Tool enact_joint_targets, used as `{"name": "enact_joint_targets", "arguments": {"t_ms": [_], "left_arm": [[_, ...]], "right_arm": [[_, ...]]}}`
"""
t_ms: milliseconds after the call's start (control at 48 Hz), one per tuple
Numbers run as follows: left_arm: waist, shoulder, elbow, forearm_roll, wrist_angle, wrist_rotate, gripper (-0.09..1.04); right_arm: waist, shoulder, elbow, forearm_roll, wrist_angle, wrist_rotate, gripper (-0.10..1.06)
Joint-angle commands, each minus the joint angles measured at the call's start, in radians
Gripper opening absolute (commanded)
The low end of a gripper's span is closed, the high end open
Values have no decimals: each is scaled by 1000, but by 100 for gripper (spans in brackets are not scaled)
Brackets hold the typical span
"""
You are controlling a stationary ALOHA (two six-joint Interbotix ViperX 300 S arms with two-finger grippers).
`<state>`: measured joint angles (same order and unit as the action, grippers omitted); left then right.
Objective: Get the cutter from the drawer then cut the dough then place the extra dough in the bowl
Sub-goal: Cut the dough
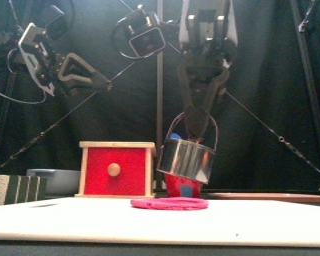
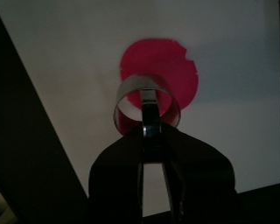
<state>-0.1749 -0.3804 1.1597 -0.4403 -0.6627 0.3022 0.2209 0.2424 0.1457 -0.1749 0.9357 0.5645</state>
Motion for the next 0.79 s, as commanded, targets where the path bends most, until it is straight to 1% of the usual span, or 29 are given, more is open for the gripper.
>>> {"name": "enact_joint_targets", "arguments": {"t_ms": [21,125,271,396,500,604,792], "left_arm": [[-6,-5,8,-6,14,0,38],[-11,-5,32,-29,44,0,38],[-11,-9,61,-87,92,0,38],[-11,-14,81,-132,130,2,38],[-11,-21,95,-167,135,2,38],[-11,-28,101,-179,137,2,38],[-11,-31,101,-183,137,3,38]], "right_arm": [[-25,-3,-64,15,25,-49,50],[-35,14,-87,17,40,-78,50],[-51,20,-91,28,43,-104,50],[-61,29,-92,35,41,-107,50],[-63,38,-92,35,41,-109,50],[-64,48,-94,37,41,-109,50],[-63,52,-95,58,48,-109,50]]}}
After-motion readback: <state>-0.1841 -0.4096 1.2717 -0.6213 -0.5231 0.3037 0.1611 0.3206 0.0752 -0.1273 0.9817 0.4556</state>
